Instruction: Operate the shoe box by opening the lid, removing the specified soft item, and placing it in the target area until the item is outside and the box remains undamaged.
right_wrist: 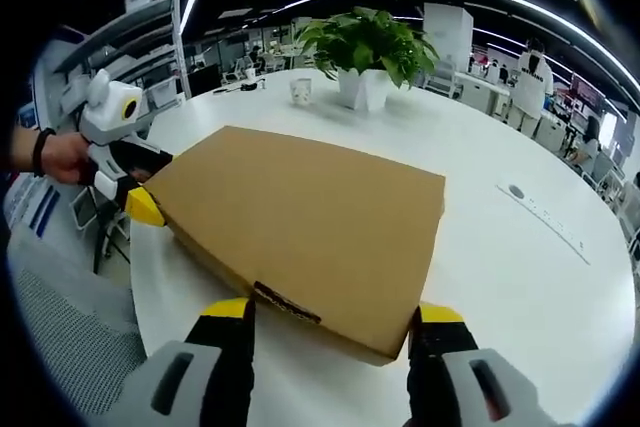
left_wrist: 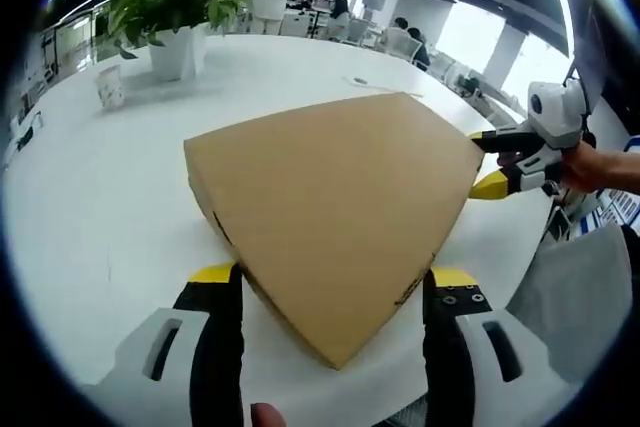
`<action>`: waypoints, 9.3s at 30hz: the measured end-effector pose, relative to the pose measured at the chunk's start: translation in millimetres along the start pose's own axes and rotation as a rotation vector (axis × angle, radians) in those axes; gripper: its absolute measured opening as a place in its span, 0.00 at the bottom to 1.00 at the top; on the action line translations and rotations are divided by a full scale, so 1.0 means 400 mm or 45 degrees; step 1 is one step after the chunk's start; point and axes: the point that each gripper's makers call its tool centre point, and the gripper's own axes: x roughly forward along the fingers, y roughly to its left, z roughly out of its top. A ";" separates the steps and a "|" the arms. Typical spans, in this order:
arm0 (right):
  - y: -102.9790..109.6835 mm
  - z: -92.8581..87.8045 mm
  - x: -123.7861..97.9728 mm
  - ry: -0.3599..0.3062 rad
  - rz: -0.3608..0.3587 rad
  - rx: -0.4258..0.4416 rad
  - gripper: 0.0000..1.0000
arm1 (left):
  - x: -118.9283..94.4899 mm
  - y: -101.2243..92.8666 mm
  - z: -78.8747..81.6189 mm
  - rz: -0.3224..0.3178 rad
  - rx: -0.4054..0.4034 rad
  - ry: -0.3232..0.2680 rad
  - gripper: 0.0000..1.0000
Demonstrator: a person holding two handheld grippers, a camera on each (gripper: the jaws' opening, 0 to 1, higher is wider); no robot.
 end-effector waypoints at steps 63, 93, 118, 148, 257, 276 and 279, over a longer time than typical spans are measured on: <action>0.059 0.084 -0.082 -0.195 -0.035 0.014 0.57 | -0.103 0.003 0.012 0.038 -0.041 -0.098 0.71; 0.039 0.241 -0.152 -0.374 -0.044 0.003 0.56 | -0.192 0.056 0.109 0.338 0.224 -0.197 0.52; 0.032 0.305 -0.175 -0.415 0.026 -0.134 0.55 | -0.218 0.088 0.203 0.405 0.426 -0.302 0.33; -0.077 0.337 -0.114 -0.382 -0.069 -0.150 0.27 | -0.223 0.135 0.305 0.413 0.347 -0.369 0.19; -0.211 0.323 0.113 -0.142 -0.128 -0.035 0.00 | -0.056 0.270 0.227 0.360 -0.031 -0.183 0.08; -0.209 0.330 0.116 -0.083 -0.080 -0.012 0.00 | -0.066 0.274 0.237 0.369 -0.029 -0.193 0.07; -0.219 0.331 0.124 -0.069 -0.073 0.003 0.00 | -0.073 0.275 0.244 0.382 -0.043 -0.207 0.07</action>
